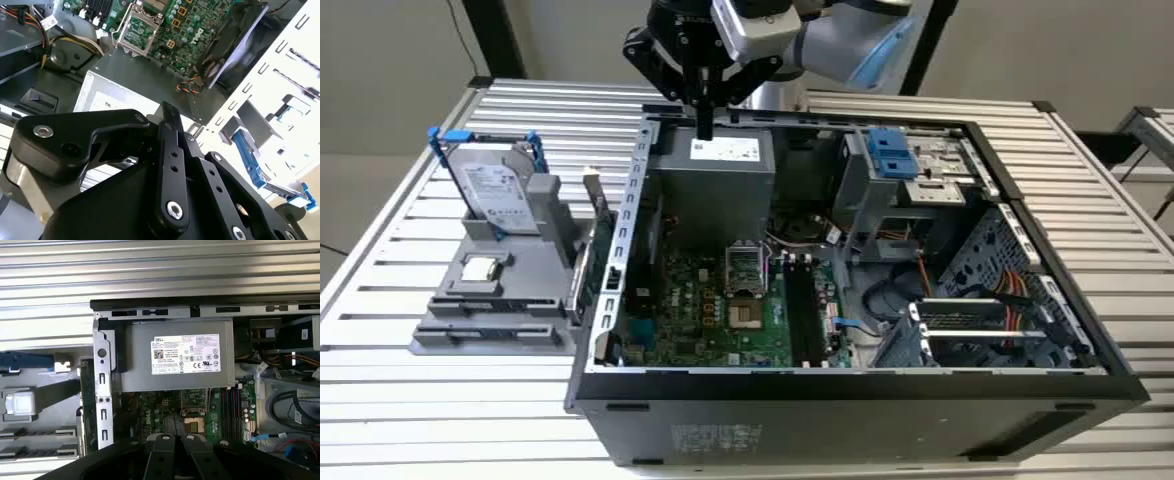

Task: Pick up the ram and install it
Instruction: 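Reach for the ram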

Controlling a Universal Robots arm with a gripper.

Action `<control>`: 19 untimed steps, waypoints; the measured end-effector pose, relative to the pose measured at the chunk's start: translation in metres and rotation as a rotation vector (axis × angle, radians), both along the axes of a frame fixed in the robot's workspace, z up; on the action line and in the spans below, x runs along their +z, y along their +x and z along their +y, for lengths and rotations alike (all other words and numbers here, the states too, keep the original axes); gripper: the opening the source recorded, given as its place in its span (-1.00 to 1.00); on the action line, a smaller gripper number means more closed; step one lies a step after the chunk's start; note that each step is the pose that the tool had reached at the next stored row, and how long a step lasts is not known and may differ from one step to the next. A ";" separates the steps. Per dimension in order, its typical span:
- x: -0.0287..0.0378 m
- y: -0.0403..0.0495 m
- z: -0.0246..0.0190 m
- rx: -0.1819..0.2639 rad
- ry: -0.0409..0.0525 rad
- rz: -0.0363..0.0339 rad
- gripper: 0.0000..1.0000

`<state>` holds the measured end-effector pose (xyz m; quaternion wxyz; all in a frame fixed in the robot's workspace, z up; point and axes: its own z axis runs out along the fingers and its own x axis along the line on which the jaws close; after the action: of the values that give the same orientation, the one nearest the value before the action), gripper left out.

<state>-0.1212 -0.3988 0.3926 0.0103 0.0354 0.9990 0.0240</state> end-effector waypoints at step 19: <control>0.0019 -0.0014 0.0000 0.000 -0.0016 0.0002 -1.00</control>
<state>-0.1226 -0.3988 0.3945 0.0102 0.0354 0.9991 0.0232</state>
